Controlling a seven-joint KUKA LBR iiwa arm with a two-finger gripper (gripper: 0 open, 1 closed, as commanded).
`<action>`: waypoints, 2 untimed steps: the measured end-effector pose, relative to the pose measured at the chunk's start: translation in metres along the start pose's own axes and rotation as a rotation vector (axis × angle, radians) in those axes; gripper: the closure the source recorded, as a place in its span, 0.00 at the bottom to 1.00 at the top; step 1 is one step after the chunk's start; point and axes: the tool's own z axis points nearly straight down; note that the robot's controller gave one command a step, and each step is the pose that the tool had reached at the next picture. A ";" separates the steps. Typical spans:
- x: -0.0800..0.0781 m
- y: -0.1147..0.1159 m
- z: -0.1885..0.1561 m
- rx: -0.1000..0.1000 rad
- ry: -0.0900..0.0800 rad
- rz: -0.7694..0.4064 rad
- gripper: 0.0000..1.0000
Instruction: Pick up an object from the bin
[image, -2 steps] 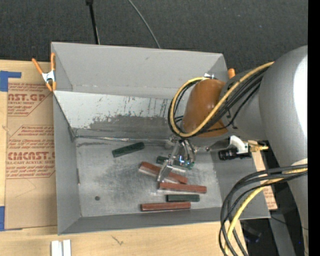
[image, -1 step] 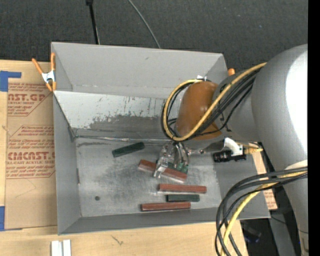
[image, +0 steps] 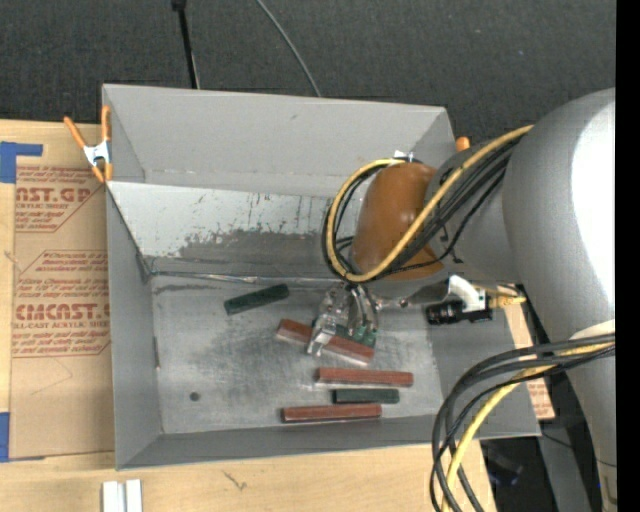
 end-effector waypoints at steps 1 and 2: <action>0.002 -0.001 -0.008 0.001 0.002 0.000 1.00; 0.001 0.000 -0.032 -0.003 -0.003 0.000 1.00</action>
Offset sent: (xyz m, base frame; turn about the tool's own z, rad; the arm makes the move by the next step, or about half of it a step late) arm 0.0000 -0.0003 0.0514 0.0000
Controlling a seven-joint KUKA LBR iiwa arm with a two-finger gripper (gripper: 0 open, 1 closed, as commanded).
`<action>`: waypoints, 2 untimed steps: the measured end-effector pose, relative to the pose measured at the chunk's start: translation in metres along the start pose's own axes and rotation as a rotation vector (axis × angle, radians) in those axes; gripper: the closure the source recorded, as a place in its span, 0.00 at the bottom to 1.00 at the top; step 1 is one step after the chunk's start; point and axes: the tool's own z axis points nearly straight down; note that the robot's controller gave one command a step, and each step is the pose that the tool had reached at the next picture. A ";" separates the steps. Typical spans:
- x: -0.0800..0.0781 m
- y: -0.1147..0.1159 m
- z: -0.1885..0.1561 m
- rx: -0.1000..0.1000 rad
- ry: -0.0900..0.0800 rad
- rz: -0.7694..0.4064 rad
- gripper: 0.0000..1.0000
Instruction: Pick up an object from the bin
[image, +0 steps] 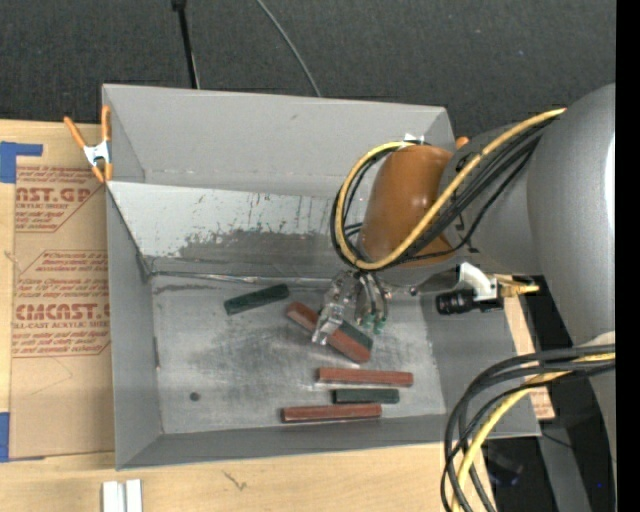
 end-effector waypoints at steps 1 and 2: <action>-0.001 0.001 -0.012 -0.002 -0.004 0.000 1.00; -0.001 0.001 -0.013 -0.002 -0.004 -0.001 1.00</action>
Offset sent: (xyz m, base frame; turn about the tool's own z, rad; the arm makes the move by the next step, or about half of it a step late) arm 0.0000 0.0000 0.0037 0.0000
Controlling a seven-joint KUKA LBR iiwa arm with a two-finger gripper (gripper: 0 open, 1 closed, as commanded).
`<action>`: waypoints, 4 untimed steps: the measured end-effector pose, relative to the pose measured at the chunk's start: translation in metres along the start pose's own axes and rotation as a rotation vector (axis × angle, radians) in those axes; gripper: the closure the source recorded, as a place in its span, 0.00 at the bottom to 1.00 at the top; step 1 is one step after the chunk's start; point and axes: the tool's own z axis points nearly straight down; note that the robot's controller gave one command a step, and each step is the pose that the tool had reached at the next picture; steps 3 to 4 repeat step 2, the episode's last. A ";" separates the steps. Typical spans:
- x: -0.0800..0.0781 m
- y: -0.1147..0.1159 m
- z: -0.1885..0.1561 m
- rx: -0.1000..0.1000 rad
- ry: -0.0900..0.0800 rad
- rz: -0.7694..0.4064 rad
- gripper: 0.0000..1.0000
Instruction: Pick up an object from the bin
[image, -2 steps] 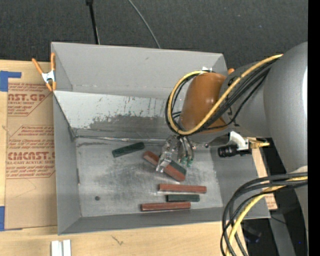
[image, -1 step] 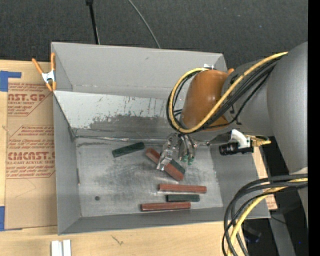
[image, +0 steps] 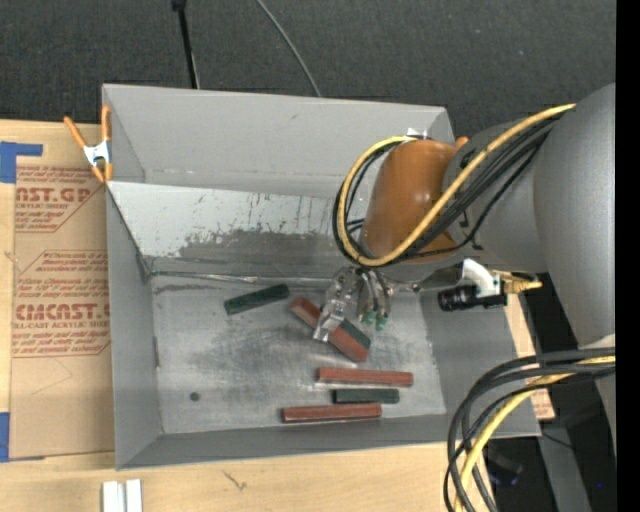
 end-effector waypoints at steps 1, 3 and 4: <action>0.001 0.000 -0.001 0.002 0.004 0.000 1.00; 0.002 0.000 -0.015 0.003 0.009 0.000 1.00; 0.002 0.000 -0.015 0.003 0.009 0.000 1.00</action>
Offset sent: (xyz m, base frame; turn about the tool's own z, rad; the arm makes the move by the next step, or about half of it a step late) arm 0.0001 0.0000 0.0492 0.0000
